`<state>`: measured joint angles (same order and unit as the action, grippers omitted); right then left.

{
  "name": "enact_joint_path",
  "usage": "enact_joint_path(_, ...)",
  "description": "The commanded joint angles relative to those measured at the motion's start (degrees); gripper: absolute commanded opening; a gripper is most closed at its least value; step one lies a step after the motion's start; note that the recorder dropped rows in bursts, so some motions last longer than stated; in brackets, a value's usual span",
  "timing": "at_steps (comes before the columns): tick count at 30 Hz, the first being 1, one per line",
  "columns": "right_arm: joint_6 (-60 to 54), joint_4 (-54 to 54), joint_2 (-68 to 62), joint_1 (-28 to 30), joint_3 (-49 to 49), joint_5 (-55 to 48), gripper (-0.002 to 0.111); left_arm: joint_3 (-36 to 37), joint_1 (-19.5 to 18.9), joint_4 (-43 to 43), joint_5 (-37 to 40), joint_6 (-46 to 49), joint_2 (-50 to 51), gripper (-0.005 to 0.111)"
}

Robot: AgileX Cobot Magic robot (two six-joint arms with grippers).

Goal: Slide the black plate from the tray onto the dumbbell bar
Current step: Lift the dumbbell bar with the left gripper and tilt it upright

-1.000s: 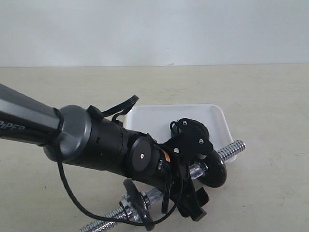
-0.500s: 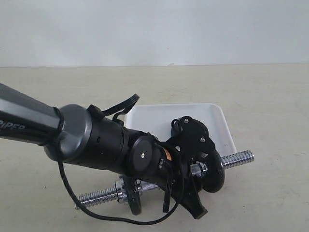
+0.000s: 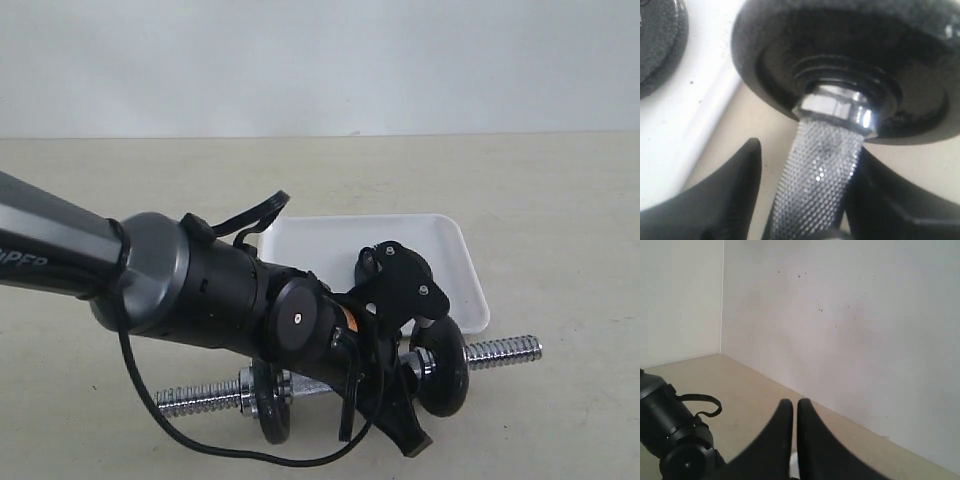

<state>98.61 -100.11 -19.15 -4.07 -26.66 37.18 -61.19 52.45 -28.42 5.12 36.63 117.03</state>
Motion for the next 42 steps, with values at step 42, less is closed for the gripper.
enact_joint_path(42, 0.2, 0.2, -0.4, 0.1, -0.5, -2.8, 0.001, -4.9, -1.6, 4.5, 15.5, 4.6, -10.6, 0.004)
